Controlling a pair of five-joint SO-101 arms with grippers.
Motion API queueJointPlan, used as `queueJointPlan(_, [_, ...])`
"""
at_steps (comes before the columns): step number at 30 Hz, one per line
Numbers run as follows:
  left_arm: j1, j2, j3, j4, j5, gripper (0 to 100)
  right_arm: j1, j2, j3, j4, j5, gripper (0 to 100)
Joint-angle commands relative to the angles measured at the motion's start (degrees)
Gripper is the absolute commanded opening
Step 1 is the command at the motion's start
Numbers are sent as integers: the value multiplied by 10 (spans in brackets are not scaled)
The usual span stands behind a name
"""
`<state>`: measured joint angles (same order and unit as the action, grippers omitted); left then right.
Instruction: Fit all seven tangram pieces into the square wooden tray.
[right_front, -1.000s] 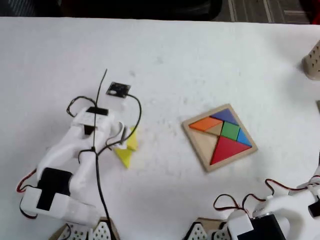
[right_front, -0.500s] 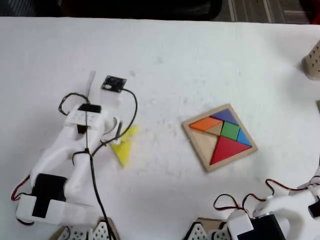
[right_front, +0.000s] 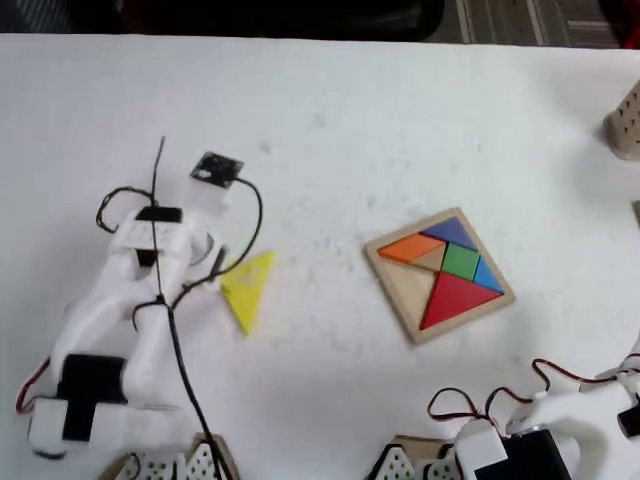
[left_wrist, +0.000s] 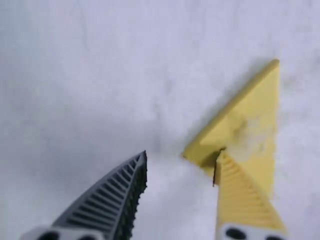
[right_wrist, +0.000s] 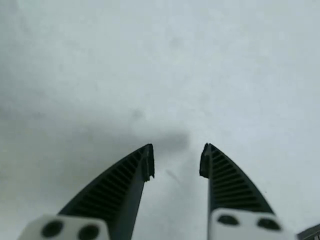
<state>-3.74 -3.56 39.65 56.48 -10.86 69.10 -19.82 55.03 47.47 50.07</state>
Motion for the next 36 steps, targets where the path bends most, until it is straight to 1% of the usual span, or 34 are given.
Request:
queueJointPlan(1, [0, -138, 15, 38, -10, 260, -1, -25, -6, -4, 7, 162])
queueJointPlan(3, [23, -203, 47, 41, -9, 260, -1, -25, -4, -3, 7, 162])
queueJointPlan(5, [61, -244, 89, 45, -9, 260, -1, -25, -4, 0, 6, 162])
queueJointPlan(6, [80, -248, 105, 46, -7, 260, -1, -25, -4, 7, 6, 162])
queueJointPlan(8, [103, -238, 119, 44, 20, 260, -7, -25, -4, 20, 6, 162])
queueJointPlan(11, [102, -196, 101, 34, 53, 259, -14, -25, -4, 34, 6, 162])
queueJointPlan(14, [94, -150, 67, 18, 57, 259, -14, -25, -4, 36, 6, 162])
queueJointPlan(19, [86, -81, 8, 14, 60, 257, -11, -25, -4, 35, 6, 162])
queueJointPlan(21, [86, -45, 2, -8, 60, 256, -14, -25, -4, 36, 6, 162])
queueJointPlan(25, [76, 36, 7, -91, 59, 259, -20, -25, -4, 36, 6, 162])
queueJointPlan(28, [65, 52, -10, -82, 59, 264, -25, -25, -4, 37, 6, 162])
queueJointPlan(30, [58, 51, -9, -88, 57, 303, -33, -25, -4, 37, 6, 161])
queueJointPlan(34, [47, 50, -8, -90, 54, 429, -41, -25, 5, 37, 6, 162])
queueJointPlan(36, [47, 48, 2, -90, 54, 441, -42, -25, 8, 37, 6, 162])
